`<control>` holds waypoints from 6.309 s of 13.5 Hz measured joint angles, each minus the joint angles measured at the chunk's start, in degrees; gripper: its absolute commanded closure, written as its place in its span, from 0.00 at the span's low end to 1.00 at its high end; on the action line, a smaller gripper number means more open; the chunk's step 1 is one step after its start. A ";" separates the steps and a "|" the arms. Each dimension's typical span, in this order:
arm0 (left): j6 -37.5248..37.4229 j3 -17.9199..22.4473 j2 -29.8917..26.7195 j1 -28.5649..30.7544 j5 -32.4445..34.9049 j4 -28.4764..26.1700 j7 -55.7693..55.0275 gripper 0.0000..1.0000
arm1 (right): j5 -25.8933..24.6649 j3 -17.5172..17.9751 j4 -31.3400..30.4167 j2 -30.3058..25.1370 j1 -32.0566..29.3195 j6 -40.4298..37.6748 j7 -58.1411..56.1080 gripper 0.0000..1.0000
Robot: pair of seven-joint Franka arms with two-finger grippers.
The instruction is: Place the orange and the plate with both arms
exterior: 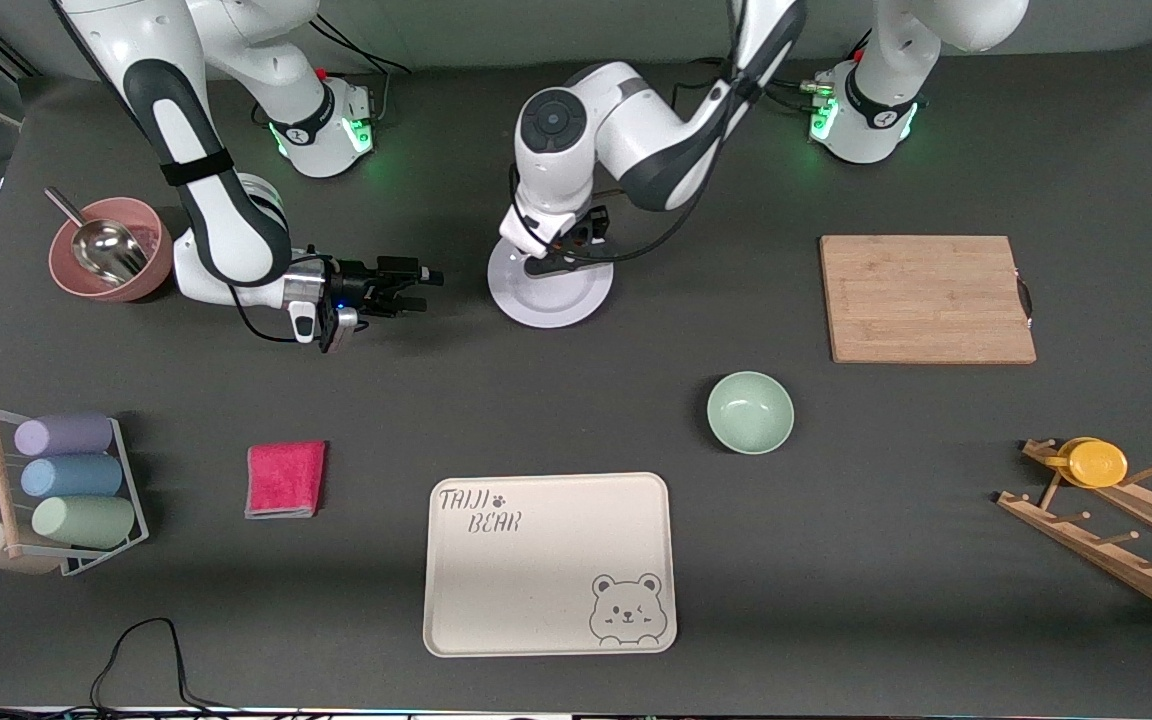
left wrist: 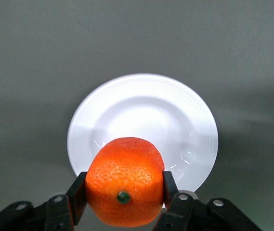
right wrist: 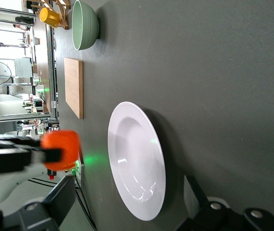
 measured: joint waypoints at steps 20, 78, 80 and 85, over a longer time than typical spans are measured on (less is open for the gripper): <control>-5.08 4.88 -3.66 5.03 0.20 1.99 4.39 0.00 | 3.16 0.02 -2.30 2.80 0.02 -0.01 -1.70 0.00; -35.66 1.70 -21.38 56.32 15.11 3.79 63.88 0.00 | 23.75 -3.14 36.40 19.77 7.09 0.16 12.76 1.00; -35.66 1.64 -21.37 56.32 15.11 3.79 63.94 0.00 | 23.41 -3.20 45.08 25.84 6.73 0.05 16.35 1.00; -35.68 1.57 -21.33 56.32 15.11 3.79 63.98 0.00 | 20.69 -3.37 67.76 42.78 2.66 -0.07 22.93 1.00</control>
